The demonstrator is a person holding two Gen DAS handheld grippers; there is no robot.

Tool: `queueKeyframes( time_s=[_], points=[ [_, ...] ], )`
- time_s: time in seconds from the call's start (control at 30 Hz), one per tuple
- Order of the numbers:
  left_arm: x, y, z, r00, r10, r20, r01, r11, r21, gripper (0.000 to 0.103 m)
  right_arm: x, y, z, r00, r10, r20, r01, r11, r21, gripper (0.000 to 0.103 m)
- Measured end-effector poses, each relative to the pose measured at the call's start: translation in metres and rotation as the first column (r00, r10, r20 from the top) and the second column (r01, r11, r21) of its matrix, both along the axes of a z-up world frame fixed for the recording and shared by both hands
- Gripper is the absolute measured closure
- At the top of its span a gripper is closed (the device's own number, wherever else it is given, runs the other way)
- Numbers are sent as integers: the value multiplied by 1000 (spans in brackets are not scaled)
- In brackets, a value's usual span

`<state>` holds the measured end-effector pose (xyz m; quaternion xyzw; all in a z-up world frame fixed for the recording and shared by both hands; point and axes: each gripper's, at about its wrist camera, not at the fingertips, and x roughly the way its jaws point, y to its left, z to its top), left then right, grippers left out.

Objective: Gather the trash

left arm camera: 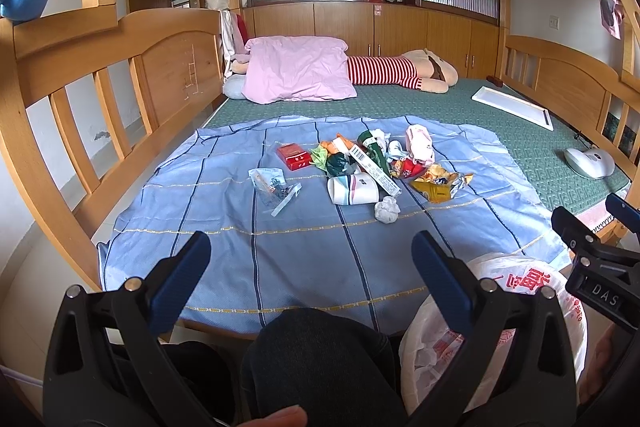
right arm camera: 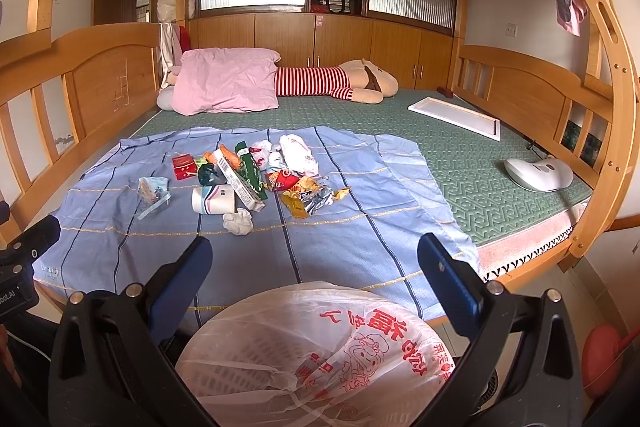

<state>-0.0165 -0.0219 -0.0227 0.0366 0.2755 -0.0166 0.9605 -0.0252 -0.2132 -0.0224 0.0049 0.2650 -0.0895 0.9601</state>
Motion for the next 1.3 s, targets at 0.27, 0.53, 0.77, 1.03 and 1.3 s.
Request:
queueKeyframes(
  time_s=[0.27,0.53,0.77,1.03,1.3],
  points=[
    [5,3,-4,1000,0,-7,0,1000,-5,3,0,0,-1,1000,0,-1,0,1000,1,3],
    [10,4,-2,1000,-3,-17,3,1000,-4,3,1,0,-2,1000,-2,-4,2,1000,2,3],
    [31,14,-7,999,5,-52,-6,1000,-12,3,13,3,-9,1000,-4,-26,4,1000,-12,3],
    [74,29,-22,994,-10,-111,8,1000,-18,3,42,1,-20,996,-27,-85,26,1000,-8,3],
    [196,75,-23,985,-35,-171,31,999,-22,4,101,10,-18,986,18,-163,-13,999,29,3]
  ],
)
